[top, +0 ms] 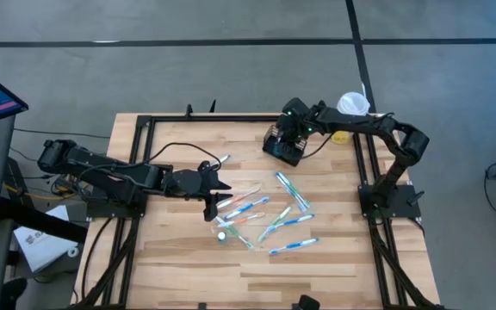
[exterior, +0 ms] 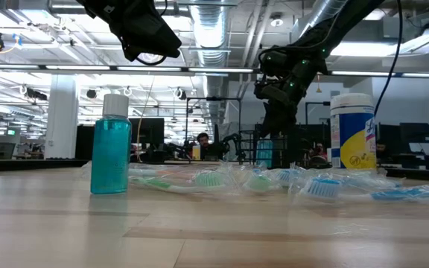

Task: Pick & Place toothbrushing station
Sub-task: Put the left mouthwash bottle into the mesh organizer, then put the mouthwash bottle into the mesh organizer

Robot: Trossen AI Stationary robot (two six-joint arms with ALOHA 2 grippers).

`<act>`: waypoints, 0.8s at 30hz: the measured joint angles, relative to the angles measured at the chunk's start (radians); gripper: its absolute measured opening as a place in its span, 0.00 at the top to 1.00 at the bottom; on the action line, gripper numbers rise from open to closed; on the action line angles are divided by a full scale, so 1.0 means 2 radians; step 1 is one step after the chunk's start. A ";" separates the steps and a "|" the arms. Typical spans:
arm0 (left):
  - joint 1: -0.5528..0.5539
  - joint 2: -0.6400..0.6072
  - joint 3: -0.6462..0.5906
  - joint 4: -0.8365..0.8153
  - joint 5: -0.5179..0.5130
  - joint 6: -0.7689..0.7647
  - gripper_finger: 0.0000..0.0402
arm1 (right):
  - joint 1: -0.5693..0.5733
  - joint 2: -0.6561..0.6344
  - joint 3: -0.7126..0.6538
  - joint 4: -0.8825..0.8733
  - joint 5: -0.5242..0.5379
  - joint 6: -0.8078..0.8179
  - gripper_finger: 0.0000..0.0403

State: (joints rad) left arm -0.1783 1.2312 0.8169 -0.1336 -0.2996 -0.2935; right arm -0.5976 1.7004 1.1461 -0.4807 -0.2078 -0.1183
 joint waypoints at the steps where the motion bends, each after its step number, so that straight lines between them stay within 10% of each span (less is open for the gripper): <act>1: 0.000 0.000 0.000 0.000 0.000 0.000 0.72 | 0.000 0.000 0.005 -0.008 0.000 -0.002 0.65; 24: 0.000 0.000 0.000 0.000 0.000 0.000 0.72 | 0.019 0.000 0.096 -0.124 -0.001 -0.003 0.67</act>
State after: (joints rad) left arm -0.1783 1.2316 0.8169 -0.1343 -0.2996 -0.2935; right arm -0.5587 1.7004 1.3386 -0.7278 -0.2103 -0.1234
